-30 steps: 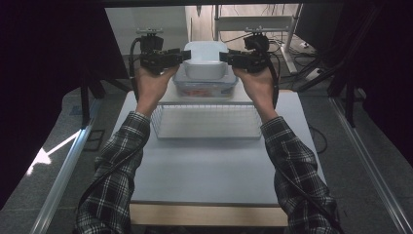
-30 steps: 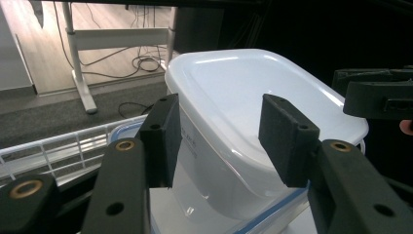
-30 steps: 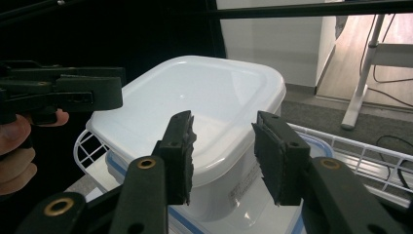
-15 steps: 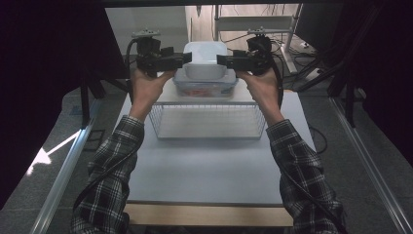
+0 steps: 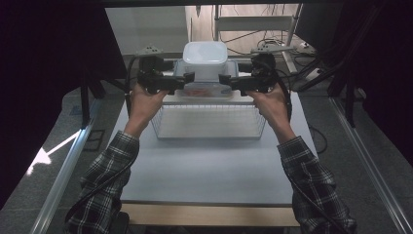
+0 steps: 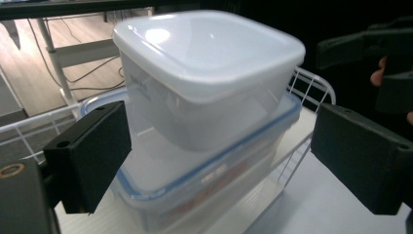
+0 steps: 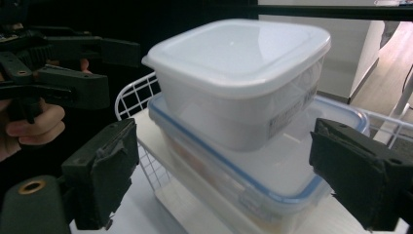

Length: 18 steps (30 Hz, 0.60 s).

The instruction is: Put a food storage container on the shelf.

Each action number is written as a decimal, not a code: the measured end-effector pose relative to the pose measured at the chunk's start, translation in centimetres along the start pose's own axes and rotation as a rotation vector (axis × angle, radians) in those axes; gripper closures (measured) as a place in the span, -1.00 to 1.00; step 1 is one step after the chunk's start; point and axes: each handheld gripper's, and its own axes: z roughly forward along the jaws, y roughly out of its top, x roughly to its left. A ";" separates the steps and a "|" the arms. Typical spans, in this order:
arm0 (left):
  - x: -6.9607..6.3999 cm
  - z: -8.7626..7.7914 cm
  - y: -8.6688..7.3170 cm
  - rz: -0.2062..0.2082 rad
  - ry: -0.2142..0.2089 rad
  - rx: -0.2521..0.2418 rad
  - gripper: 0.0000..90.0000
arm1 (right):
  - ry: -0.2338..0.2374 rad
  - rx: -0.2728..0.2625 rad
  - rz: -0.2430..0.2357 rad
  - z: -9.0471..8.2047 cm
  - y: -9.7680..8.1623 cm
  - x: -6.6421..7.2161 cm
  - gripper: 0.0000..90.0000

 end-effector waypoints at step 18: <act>-1.9 -1.7 -4.3 0.063 -0.033 0.037 -0.90 | 0.026 0.015 -0.033 -1.2 -3.6 0.9 -0.86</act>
